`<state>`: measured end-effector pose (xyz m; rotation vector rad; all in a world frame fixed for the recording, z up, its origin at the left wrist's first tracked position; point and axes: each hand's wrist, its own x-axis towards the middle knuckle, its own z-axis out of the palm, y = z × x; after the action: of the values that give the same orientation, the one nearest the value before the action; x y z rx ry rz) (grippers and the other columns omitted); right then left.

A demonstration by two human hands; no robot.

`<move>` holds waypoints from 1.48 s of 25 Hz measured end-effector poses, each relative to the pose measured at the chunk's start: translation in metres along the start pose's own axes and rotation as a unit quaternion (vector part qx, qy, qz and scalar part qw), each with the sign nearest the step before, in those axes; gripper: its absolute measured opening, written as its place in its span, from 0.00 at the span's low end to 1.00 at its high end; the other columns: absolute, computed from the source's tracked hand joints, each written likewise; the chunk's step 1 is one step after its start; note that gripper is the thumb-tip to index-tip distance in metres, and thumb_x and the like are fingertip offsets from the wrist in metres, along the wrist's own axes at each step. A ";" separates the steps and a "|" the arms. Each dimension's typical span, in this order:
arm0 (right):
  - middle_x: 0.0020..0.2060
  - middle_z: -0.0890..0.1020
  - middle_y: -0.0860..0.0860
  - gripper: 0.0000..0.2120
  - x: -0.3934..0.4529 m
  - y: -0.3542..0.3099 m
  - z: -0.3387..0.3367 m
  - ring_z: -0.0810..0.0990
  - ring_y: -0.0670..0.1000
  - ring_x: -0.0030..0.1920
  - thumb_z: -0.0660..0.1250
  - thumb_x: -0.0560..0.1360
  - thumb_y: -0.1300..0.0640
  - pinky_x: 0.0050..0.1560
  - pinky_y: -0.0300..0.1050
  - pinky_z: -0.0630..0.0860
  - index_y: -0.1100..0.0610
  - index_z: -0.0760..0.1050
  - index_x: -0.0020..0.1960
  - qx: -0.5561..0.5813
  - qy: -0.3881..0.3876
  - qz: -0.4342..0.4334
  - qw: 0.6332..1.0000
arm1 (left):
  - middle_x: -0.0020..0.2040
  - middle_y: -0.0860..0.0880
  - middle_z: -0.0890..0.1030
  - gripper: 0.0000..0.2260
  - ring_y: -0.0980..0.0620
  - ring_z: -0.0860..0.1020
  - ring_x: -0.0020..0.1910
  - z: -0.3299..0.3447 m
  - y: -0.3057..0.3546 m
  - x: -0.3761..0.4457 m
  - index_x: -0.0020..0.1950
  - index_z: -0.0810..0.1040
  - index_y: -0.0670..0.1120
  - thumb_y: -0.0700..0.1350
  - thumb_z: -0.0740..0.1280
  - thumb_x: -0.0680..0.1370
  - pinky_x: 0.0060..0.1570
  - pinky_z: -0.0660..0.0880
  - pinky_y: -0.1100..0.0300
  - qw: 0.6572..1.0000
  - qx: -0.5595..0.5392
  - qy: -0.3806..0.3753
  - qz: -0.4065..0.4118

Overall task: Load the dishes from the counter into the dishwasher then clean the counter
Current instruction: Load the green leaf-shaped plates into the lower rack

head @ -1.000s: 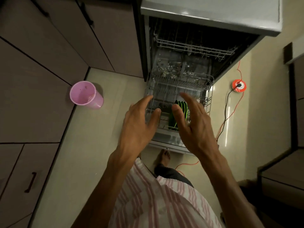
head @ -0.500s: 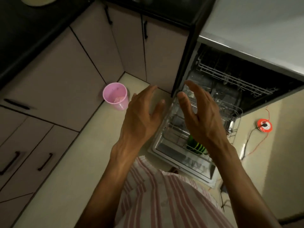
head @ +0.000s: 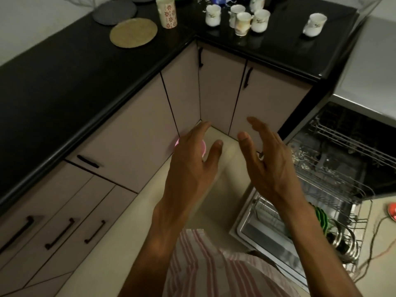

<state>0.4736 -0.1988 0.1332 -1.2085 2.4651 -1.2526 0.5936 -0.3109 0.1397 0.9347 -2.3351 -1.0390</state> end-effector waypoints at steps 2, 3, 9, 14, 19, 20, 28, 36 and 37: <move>0.70 0.72 0.53 0.35 0.014 -0.007 0.011 0.72 0.51 0.68 0.48 0.78 0.32 0.65 0.54 0.73 0.55 0.65 0.73 0.000 -0.001 0.004 1.000 | 0.70 0.50 0.74 0.24 0.54 0.73 0.67 -0.007 -0.011 0.017 0.73 0.69 0.48 0.54 0.65 0.79 0.53 0.64 0.78 1.000 -0.001 0.006 -0.002; 0.70 0.72 0.53 0.35 0.021 -0.008 0.015 0.72 0.51 0.68 0.48 0.77 0.32 0.65 0.54 0.73 0.55 0.65 0.73 -0.002 -0.001 0.005 1.000 | 0.70 0.49 0.74 0.24 0.53 0.73 0.67 -0.009 -0.014 0.025 0.73 0.69 0.48 0.53 0.66 0.79 0.54 0.65 0.76 1.000 -0.007 0.007 -0.003; 0.70 0.72 0.54 0.35 0.080 0.006 0.028 0.72 0.51 0.68 0.47 0.77 0.32 0.64 0.48 0.71 0.55 0.64 0.74 -0.010 -0.017 0.000 1.000 | 0.70 0.48 0.74 0.24 0.54 0.72 0.66 -0.002 -0.018 0.077 0.73 0.68 0.47 0.53 0.66 0.79 0.56 0.68 0.68 1.000 -0.007 0.000 -0.003; 0.70 0.72 0.55 0.34 0.144 0.013 0.025 0.72 0.51 0.68 0.48 0.78 0.33 0.65 0.47 0.70 0.56 0.64 0.73 0.019 -0.046 -0.029 0.998 | 0.72 0.50 0.70 0.24 0.74 0.68 0.56 -0.004 -0.007 0.134 0.75 0.65 0.48 0.53 0.63 0.80 0.50 0.66 0.81 1.000 -0.001 0.012 -0.009; 0.71 0.71 0.55 0.36 0.190 0.022 0.019 0.71 0.52 0.69 0.48 0.77 0.33 0.67 0.53 0.70 0.56 0.63 0.74 0.014 -0.064 -0.040 0.997 | 0.74 0.53 0.69 0.23 0.58 0.64 0.72 0.011 0.001 0.178 0.75 0.66 0.51 0.53 0.63 0.81 0.72 0.66 0.51 0.999 -0.016 0.019 -0.024; 0.71 0.71 0.55 0.35 0.197 0.025 0.019 0.70 0.52 0.69 0.49 0.77 0.34 0.67 0.53 0.70 0.56 0.63 0.74 0.017 -0.063 -0.041 0.997 | 0.74 0.54 0.69 0.22 0.59 0.64 0.72 0.014 0.002 0.186 0.75 0.66 0.51 0.53 0.63 0.81 0.72 0.65 0.48 0.999 -0.018 0.015 -0.028; 0.71 0.71 0.53 0.33 0.267 0.053 0.036 0.69 0.49 0.69 0.49 0.78 0.34 0.67 0.46 0.67 0.54 0.63 0.74 0.001 -0.062 -0.042 0.997 | 0.73 0.54 0.70 0.22 0.56 0.66 0.73 0.028 -0.010 0.267 0.74 0.67 0.51 0.53 0.64 0.80 0.73 0.64 0.46 0.999 -0.016 0.004 -0.038; 0.68 0.73 0.53 0.34 0.373 0.057 0.072 0.73 0.50 0.66 0.47 0.78 0.32 0.64 0.48 0.72 0.55 0.65 0.73 -0.010 -0.059 -0.048 0.997 | 0.73 0.53 0.70 0.22 0.58 0.64 0.73 0.021 -0.033 0.379 0.74 0.67 0.50 0.53 0.64 0.81 0.73 0.63 0.46 0.999 -0.045 0.014 -0.027; 0.68 0.74 0.52 0.34 0.385 0.056 0.077 0.74 0.50 0.65 0.47 0.78 0.32 0.62 0.47 0.73 0.54 0.65 0.73 -0.010 -0.061 -0.041 0.997 | 0.73 0.52 0.70 0.22 0.57 0.65 0.73 0.020 -0.037 0.391 0.74 0.67 0.50 0.52 0.65 0.80 0.73 0.63 0.46 0.998 -0.045 0.012 -0.031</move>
<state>0.2148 -0.4987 0.1311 -1.3621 2.3691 -1.1396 0.3282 -0.6010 0.1378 0.9857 -2.2329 -1.1416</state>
